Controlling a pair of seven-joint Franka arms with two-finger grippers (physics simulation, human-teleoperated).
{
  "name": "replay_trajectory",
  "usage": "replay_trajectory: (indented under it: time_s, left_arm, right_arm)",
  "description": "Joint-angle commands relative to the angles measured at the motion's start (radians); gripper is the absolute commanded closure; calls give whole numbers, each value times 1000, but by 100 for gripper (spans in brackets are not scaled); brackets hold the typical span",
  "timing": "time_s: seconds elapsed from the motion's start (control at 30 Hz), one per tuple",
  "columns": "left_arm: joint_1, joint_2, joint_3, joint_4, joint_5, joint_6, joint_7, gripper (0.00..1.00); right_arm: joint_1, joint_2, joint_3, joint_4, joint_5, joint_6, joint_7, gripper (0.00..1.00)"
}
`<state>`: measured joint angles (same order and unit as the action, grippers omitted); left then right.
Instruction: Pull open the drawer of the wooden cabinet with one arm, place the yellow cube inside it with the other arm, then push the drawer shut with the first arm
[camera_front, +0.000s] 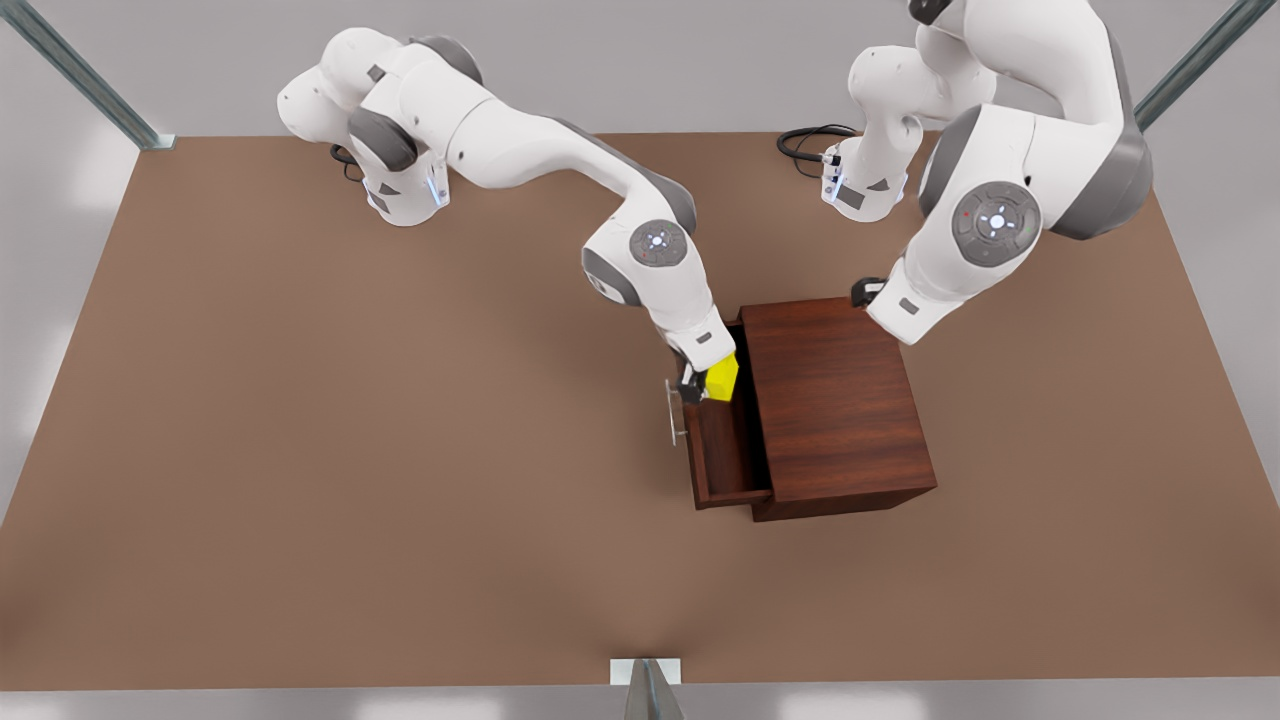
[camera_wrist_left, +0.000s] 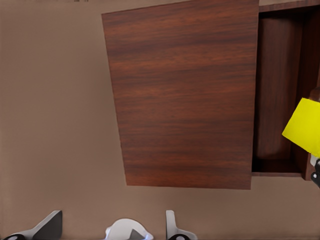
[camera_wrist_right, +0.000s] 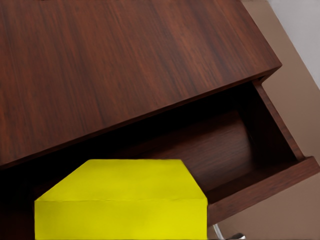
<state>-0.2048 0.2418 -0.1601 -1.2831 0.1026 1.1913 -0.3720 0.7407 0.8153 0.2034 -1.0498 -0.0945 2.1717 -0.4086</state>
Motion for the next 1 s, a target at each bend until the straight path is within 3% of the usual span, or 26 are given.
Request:
replay_trajectory:
  time_s: [0.0,0.47,0.5,0.53,0.57,0.8,0.83,0.87,0.9,0.93,0.97]
  left_arm:
    - [22,1,1,1,0,4,214,0]
    - [22,4,-1,4,3,2,215,0]
    - [22,4,-1,4,5,2,215,0]
    - [22,4,-1,4,5,4,215,0]
    - [22,4,-1,4,5,4,215,0]
    - [16,4,-2,5,3,-1,209,0]
    - [13,4,-6,5,3,-1,205,0]
    - [10,4,-9,5,-3,1,170,0]
    - [-21,5,-10,5,-26,1,82,26]
    - [-59,8,-10,5,-72,-1,-93,69]
    - [-70,17,-12,5,-112,4,-198,79]
  right_arm:
    - [8,13,8,1,-25,123,-216,58]
    - [-17,27,10,-32,-10,143,-250,57]
    - [-15,27,10,-30,-10,143,-245,52]
    - [-6,27,10,-29,1,143,-240,39]
    - [2,31,10,-33,7,148,-236,0]
    - [-20,13,10,-39,16,139,-242,0]
    - [-32,-34,10,-45,25,57,-242,0]
    - [-66,-117,1,-50,59,-154,-196,0]
    - [-150,-160,-6,-47,61,-392,-87,0]
    - [-242,-197,-6,-47,55,-631,103,0]
    - [-305,-212,-10,-47,36,-757,201,0]
